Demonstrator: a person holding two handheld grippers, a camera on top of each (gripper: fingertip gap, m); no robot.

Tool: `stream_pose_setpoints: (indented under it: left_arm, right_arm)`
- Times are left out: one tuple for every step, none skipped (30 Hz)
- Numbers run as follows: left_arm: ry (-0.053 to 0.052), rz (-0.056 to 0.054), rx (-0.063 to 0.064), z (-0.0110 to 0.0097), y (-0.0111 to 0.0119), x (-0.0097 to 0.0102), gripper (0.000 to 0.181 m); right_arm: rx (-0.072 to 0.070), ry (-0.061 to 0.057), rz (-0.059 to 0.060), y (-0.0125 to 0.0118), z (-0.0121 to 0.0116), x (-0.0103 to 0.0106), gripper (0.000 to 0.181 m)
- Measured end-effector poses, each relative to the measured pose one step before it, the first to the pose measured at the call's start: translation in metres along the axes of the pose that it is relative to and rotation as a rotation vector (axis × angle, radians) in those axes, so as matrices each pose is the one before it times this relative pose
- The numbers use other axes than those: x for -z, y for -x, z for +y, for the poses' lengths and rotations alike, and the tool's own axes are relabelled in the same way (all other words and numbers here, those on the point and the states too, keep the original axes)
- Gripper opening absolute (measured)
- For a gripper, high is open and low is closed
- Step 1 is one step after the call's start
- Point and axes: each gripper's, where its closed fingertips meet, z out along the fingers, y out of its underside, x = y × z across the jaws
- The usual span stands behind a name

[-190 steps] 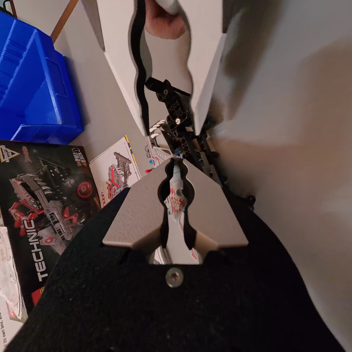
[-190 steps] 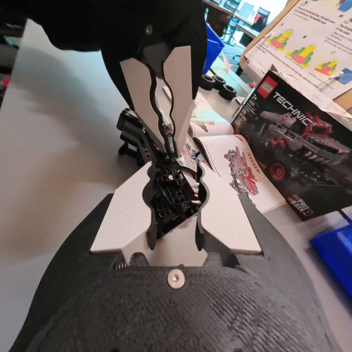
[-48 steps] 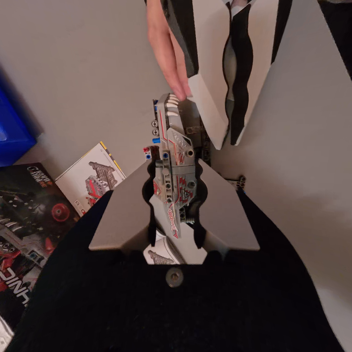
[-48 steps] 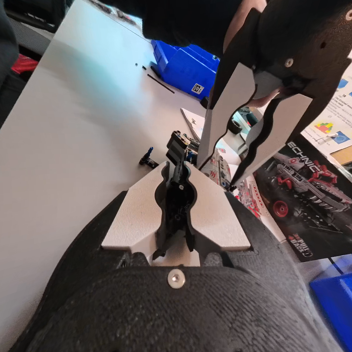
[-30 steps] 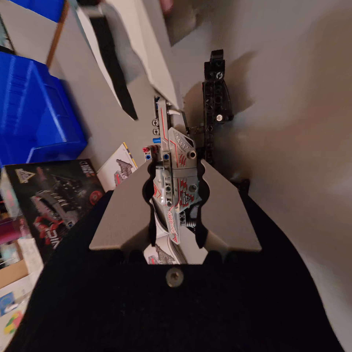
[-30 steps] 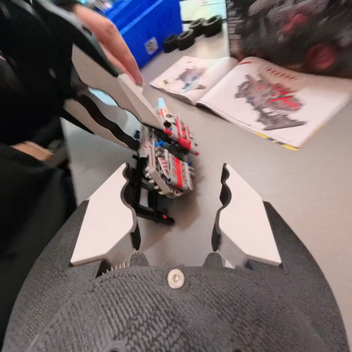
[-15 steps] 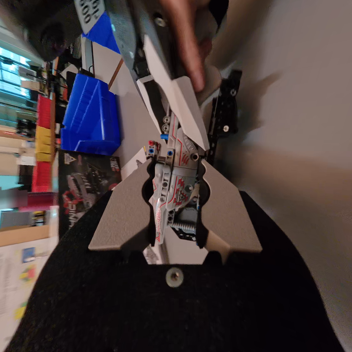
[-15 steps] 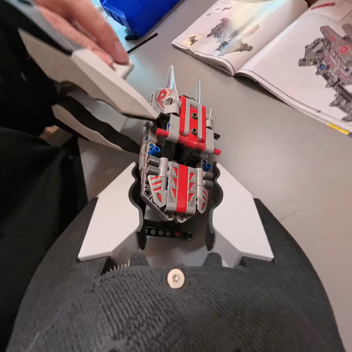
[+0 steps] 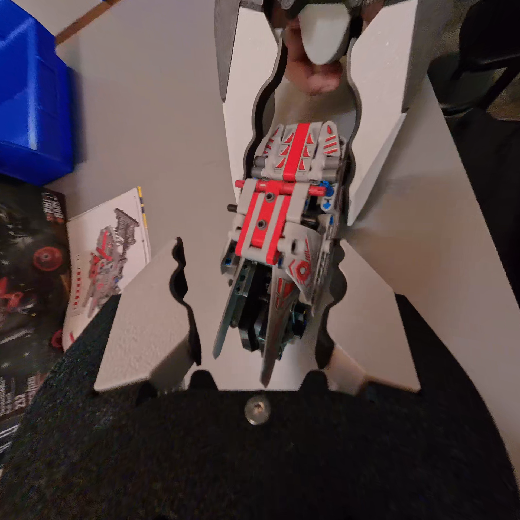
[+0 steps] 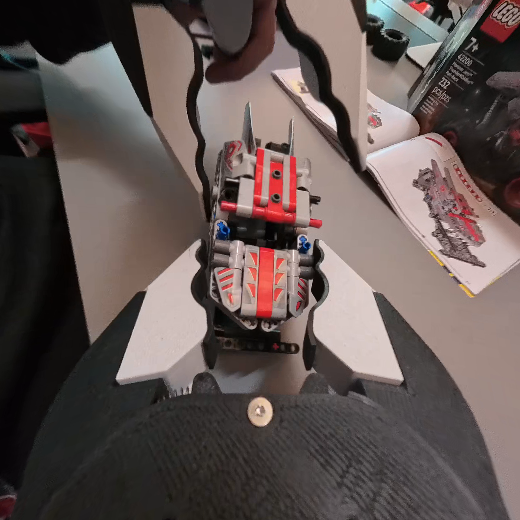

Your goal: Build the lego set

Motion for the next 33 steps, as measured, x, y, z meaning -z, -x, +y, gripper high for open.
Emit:
stream_pose_setpoints:
  left_arm:
    - [0.0232,0.0175,0.0074,0.00353,-0.00307,-0.00368,0.101]
    - [0.0212,0.0221,-0.0008,0.00371,-0.005,-0.00334,0.094]
    - [0.0094,-0.0008,-0.0086,0.00226,-0.00284,-0.00299,0.091]
    - [-0.0021,-0.0223,-0.02,0.00099,-0.00047,-0.00221,0.089]
    - [-0.0071,-0.0214,-0.0229,0.00027,-0.00016,-0.0012,0.084]
    - [-0.0138,-0.0132,0.0021,-0.00136,0.00047,-0.0004,0.084]
    - [-0.0071,0.0038,0.0177,-0.00057,-0.00031,-0.00025,0.084]
    - [-0.0048,0.0055,0.0203,0.00004,0.0003,-0.00013,0.084]
    - [-0.0066,0.0038,0.0088,0.00005,0.00036,-0.00002,0.084]
    - [-0.0083,-0.0026,-0.0014,-0.00017,0.0005,-0.00006,0.084]
    - [-0.0057,-0.0047,0.0008,-0.00008,0.00017,-0.00004,0.084]
    - [-0.0021,-0.0046,0.0005,0.00004,0.00014,0.00005,0.084]
    - [-0.0039,-0.0055,-0.0032,0.00014,0.00033,0.00003,0.084]
    - [-0.0074,-0.0017,-0.0032,-0.00016,0.00016,-0.00006,0.083]
    - [-0.0069,0.0004,-0.004,-0.00015,0.00005,0.00001,0.083]
    - [-0.0023,0.0,-0.0019,-0.00003,0.00015,-0.00006,0.083]
    - [0.0005,0.0011,0.0017,0.00011,0.00015,0.00003,0.083]
    - [-0.0005,0.0028,0.004,-0.00008,-0.00003,-0.00004,0.083]
    - [-0.0047,0.0018,0.0042,-0.00023,0.00016,-0.00011,0.084]
    - [-0.0087,0.0003,0.005,-0.00036,0.00004,-0.00018,0.084]
    - [-0.0075,0.001,0.0077,-0.00006,-0.00039,0.0001,0.084]
    - [0.0014,-0.0015,0.021,0.00124,-0.00031,-0.00004,0.085]
    - [0.0081,-0.009,0.0365,0.00223,0.00065,-0.00003,0.089]
    - [0.0068,-0.0192,0.0372,0.00222,0.00135,0.00103,0.095]
    - [-0.004,-0.0316,0.0353,0.00076,0.00194,0.0025,0.099]
    - [-0.014,-0.0459,0.0302,-0.00033,0.00259,0.00354,0.102]
    - [-0.0225,-0.0509,0.0214,-0.00087,0.00216,0.0034,0.103]
    - [-0.0228,-0.0559,0.0252,-0.00027,0.00255,0.00327,0.105]
    - [-0.0169,-0.0588,0.0355,0.00085,0.00252,0.00379,0.107]
    - [-0.0164,-0.0596,0.0432,0.00095,0.00187,0.00574,0.107]
    - [-0.0261,-0.0729,0.0438,-0.00015,0.00318,0.00831,0.108]
    - [-0.0335,-0.0703,0.0356,-0.0005,0.00277,0.01018,0.105]
    - [-0.0317,-0.0677,0.0352,0.00006,0.00319,0.01169,0.099]
  right_arm:
    - [-0.0385,-0.0138,-0.0121,0.00165,-0.00017,-0.00016,0.073]
    - [-0.0416,-0.0074,0.0067,-0.00103,0.00108,-0.00056,0.075]
    - [-0.0428,-0.008,0.0244,-0.00311,0.00088,-0.00065,0.079]
    - [-0.0312,-0.0001,0.0221,-0.00234,0.00157,-0.00068,0.084]
    - [-0.0162,0.011,0.0142,-0.00105,0.00294,-0.00077,0.085]
    - [0.0014,0.0164,0.0088,0.00005,0.00349,-0.00135,0.084]
    - [0.0104,0.0146,0.0093,0.00011,0.00319,-0.00227,0.085]
    - [0.0119,0.0042,0.0227,-0.00222,0.00121,-0.00218,0.087]
    - [0.0077,-0.0095,0.016,-0.00148,-0.00056,-0.00141,0.087]
    - [-0.0038,-0.0116,0.001,-0.00035,-0.00067,-0.00045,0.088]
    - [-0.007,-0.0107,-0.0063,-0.00019,-0.00013,-0.00033,0.088]
    - [-0.0055,-0.0128,-0.008,0.00014,-0.00008,-0.00061,0.089]
    - [-0.0063,0.0007,-0.0056,0.00007,0.00058,-0.00054,0.089]
    - [-0.0001,0.0013,0.003,-0.00015,0.00014,-0.00017,0.089]
    - [0.0043,-0.0001,0.004,-0.00003,-0.00003,-0.00002,0.089]
    - [0.0002,0.0001,0.001,-0.00016,0.00001,0.00001,0.088]
    - [-0.004,0.0006,-0.003,-0.00007,0.00008,-0.00017,0.089]
    - [-0.0064,0.0001,-0.0084,0.00019,0.00001,-0.00001,0.088]
    - [-0.0067,0.0004,-0.0097,0.00008,0.00005,0.00005,0.088]
    - [-0.0024,0.0003,-0.0046,-0.0002,0.0001,-0.00004,0.088]
    - [-0.0003,0.0004,-0.0023,0.00005,0.00002,-0.00002,0.088]
    - [0.0024,0.0016,0.0006,0.0002,0.00021,-0.00012,0.087]
    - [0.0109,0.0044,0.005,0.00051,0.00051,-0.00031,0.087]
    - [0.0161,0.0075,0.0064,0.00075,0.00094,-0.00062,0.088]
    - [0.0147,0.0036,0.0076,0.00072,0.00042,-0.00055,0.088]
    - [0.0064,-0.0006,0.0037,0.00022,-0.00012,0.00016,0.088]
    - [-0.0049,0.0001,-0.005,0.00012,0.00005,0.0,0.088]
    - [-0.0132,0.0006,-0.0125,0.00015,0.00007,-0.00008,0.088]
    - [-0.0148,0.0033,-0.0126,0.00007,0.00043,-0.0004,0.088]
    - [-0.01,0.0052,-0.0113,0.00046,0.00065,-0.00026,0.087]
    - [-0.005,0.0011,-0.0079,0.00031,0.00026,0.00011,0.087]
    - [0.0027,-0.0016,-0.0113,0.00115,0.00028,0.00109,0.085]
    - [0.0099,-0.0068,-0.0228,0.00285,0.00019,0.00264,0.087]
